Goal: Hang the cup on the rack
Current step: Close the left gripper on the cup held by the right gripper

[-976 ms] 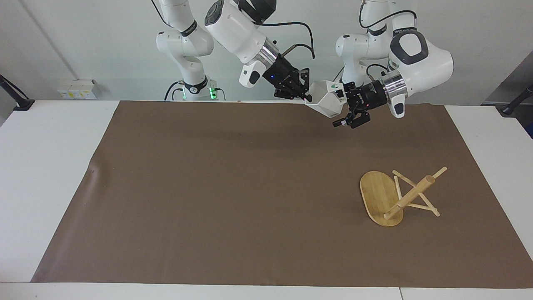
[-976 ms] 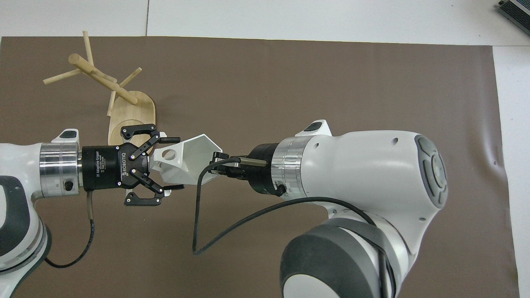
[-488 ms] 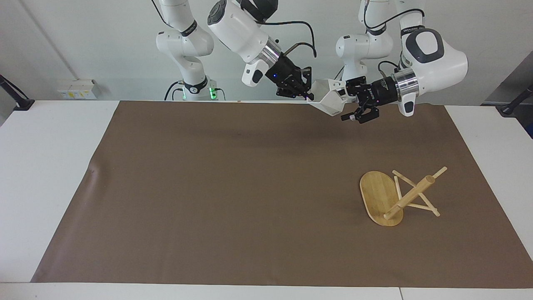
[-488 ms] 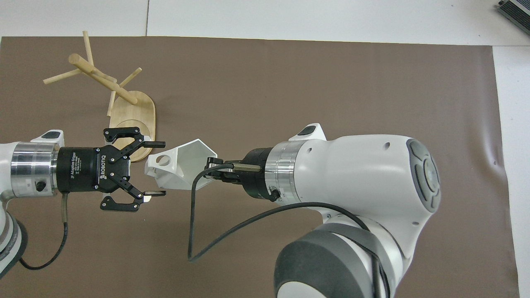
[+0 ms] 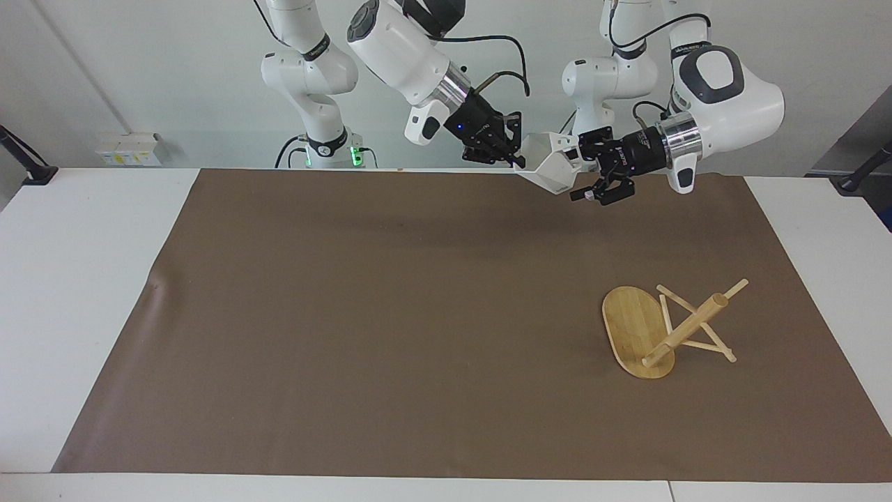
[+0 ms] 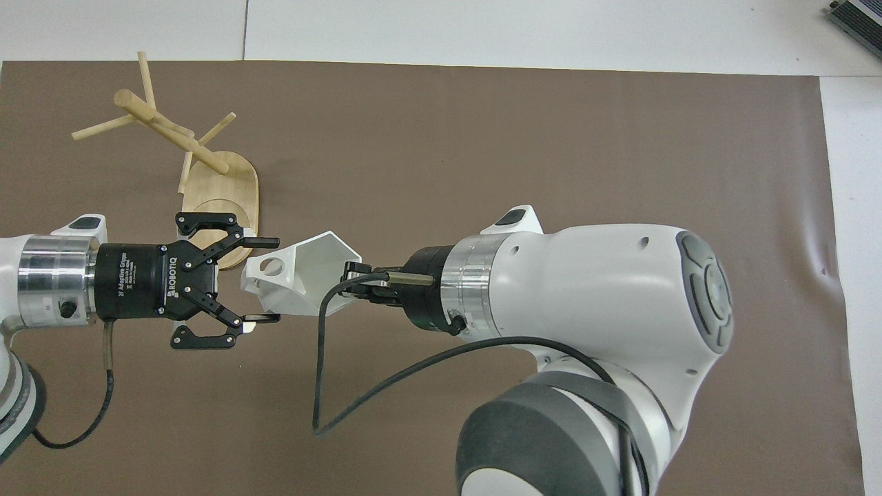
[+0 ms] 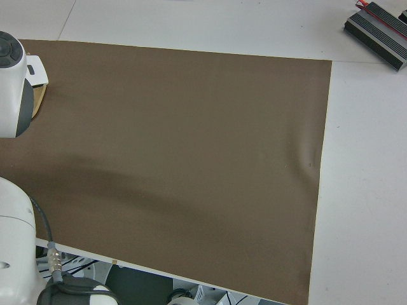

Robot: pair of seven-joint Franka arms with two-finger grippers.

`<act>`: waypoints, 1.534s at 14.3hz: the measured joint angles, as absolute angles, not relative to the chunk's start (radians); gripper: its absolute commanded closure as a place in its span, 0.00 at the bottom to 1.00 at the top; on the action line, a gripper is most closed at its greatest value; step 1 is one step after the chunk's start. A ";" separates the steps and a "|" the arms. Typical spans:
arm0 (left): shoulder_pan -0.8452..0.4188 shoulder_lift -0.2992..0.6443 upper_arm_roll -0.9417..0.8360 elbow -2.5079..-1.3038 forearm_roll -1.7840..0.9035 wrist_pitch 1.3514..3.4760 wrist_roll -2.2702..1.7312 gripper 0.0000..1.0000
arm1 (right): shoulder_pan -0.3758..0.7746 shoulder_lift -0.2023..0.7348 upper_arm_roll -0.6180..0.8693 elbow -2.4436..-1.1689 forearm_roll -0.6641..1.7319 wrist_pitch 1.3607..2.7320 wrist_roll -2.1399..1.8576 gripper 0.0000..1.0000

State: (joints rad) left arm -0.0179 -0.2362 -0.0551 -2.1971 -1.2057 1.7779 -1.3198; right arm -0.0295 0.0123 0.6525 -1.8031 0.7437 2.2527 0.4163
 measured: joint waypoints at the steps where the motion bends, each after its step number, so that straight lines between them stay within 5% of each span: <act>1: -0.018 -0.237 -0.055 -2.197 -1.205 1.776 -1.319 1.00 | -0.033 0.014 0.651 -1.803 0.744 2.257 0.416 1.00; 13: -0.017 -0.238 -0.054 -2.197 -1.205 1.778 -1.279 1.00 | -0.033 0.014 0.652 -1.803 0.745 2.257 0.416 0.99; 16: -0.017 -0.238 -0.054 -2.197 -1.202 1.777 -1.275 1.00 | -0.032 0.014 0.653 -1.803 0.745 2.257 0.416 0.69; 21: -0.017 -0.240 -0.054 -2.197 -1.167 1.776 -1.266 1.00 | -0.031 0.014 0.655 -1.803 0.745 2.256 0.416 0.40; 22: -0.017 -0.240 -0.054 -2.197 -1.165 1.773 -1.265 1.00 | -0.032 0.014 0.655 -1.803 0.745 2.256 0.416 0.27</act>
